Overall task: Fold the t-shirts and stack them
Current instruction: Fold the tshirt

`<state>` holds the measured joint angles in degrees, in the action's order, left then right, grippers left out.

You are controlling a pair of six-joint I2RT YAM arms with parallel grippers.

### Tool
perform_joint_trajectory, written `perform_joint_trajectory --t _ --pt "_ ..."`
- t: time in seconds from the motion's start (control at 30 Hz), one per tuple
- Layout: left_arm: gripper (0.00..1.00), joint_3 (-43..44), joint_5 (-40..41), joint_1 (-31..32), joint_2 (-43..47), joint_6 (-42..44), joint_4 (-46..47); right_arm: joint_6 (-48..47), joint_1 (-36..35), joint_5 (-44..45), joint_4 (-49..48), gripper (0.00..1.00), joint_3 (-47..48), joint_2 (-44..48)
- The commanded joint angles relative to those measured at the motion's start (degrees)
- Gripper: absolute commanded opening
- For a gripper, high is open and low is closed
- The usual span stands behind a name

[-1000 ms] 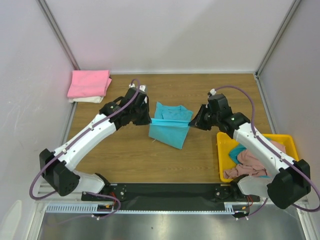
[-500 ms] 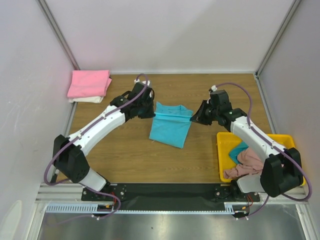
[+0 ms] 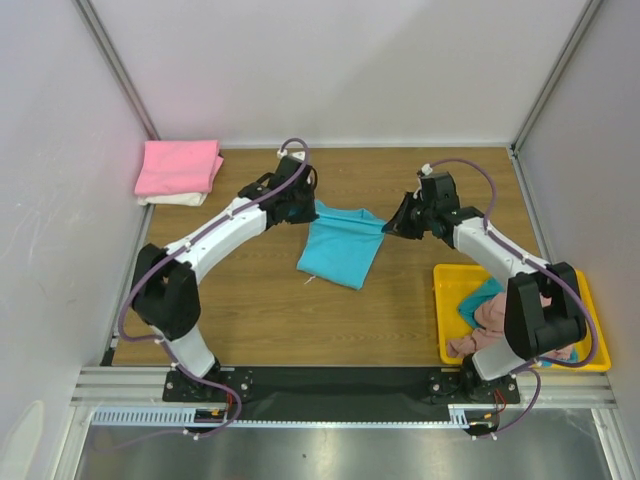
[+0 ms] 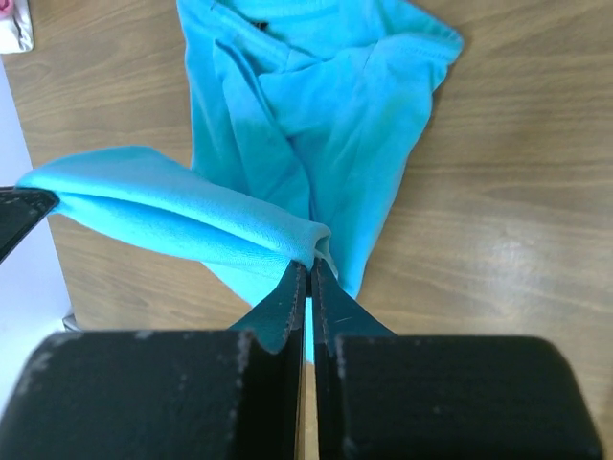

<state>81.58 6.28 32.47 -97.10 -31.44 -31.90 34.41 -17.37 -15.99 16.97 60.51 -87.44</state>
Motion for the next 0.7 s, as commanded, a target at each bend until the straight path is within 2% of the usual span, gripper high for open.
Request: perform_joint_trajectory --t 0.0,0.3,0.57,0.67 --pt "0.0 3.05 4.97 -3.11 -1.59 1.99 3.94 -3.12 2.42 2.45 -2.03 0.0 2.94 -1.33" --pt "0.0 11.49 7.06 -4.7 -13.36 2.88 5.8 -5.49 4.8 0.78 -5.9 0.0 5.49 -11.24" --pt "0.0 12.46 5.41 -7.42 -19.79 -0.72 10.63 -7.96 5.94 -2.64 -9.24 0.0 12.69 -21.8" --pt "0.05 13.6 4.79 -7.86 -21.99 -0.64 13.35 -7.87 6.29 -2.29 -9.76 0.0 14.81 -24.18"
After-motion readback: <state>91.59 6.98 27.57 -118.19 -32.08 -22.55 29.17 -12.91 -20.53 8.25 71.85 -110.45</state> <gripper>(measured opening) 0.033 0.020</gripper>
